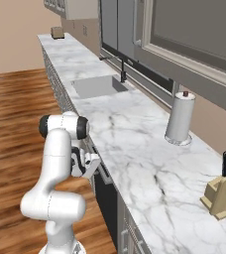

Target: Open the dishwasher door and pull out the top rack.

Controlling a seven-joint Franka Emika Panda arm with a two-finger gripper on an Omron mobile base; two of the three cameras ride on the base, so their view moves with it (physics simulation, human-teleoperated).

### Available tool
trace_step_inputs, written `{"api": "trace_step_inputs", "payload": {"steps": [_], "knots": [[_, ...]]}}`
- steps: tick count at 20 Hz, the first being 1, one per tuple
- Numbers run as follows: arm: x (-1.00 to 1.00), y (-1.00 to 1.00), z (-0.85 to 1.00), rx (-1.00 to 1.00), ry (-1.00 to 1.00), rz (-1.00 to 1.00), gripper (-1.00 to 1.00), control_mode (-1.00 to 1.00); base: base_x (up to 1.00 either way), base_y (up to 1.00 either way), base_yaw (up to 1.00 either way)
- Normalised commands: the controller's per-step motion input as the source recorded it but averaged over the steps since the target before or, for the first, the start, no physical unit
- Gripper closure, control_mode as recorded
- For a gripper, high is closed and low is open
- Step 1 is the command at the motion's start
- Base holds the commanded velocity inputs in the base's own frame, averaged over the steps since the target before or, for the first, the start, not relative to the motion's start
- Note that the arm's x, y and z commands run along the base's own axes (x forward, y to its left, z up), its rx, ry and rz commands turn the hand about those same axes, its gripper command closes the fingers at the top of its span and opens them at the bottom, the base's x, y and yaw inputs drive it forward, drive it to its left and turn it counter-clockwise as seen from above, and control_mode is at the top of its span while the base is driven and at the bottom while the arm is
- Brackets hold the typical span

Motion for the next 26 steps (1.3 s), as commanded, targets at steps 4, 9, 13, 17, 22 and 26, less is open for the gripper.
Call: {"api": "trace_step_inputs", "payload": {"steps": [4,9,13,17,22,26], "knots": [[0.23,-0.05,-0.33,-0.03,0.0,0.0,-1.0,-1.0,0.0,0.0,0.0],[0.16,0.0,-0.36,0.0,0.0,0.0,1.0,-1.0,0.0,0.0,0.0],[0.0,0.19,-0.39,0.0,0.0,0.0,1.0,-1.0,0.0,0.0,0.0],[-0.17,0.52,-0.41,0.0,0.0,0.0,1.0,-1.0,0.0,0.0,0.0],[-0.41,0.75,-0.41,0.0,0.03,0.0,1.0,-1.0,0.0,0.0,0.0],[-0.48,0.82,-0.41,0.0,0.06,0.0,1.0,-1.0,0.0,0.0,0.0]]}}
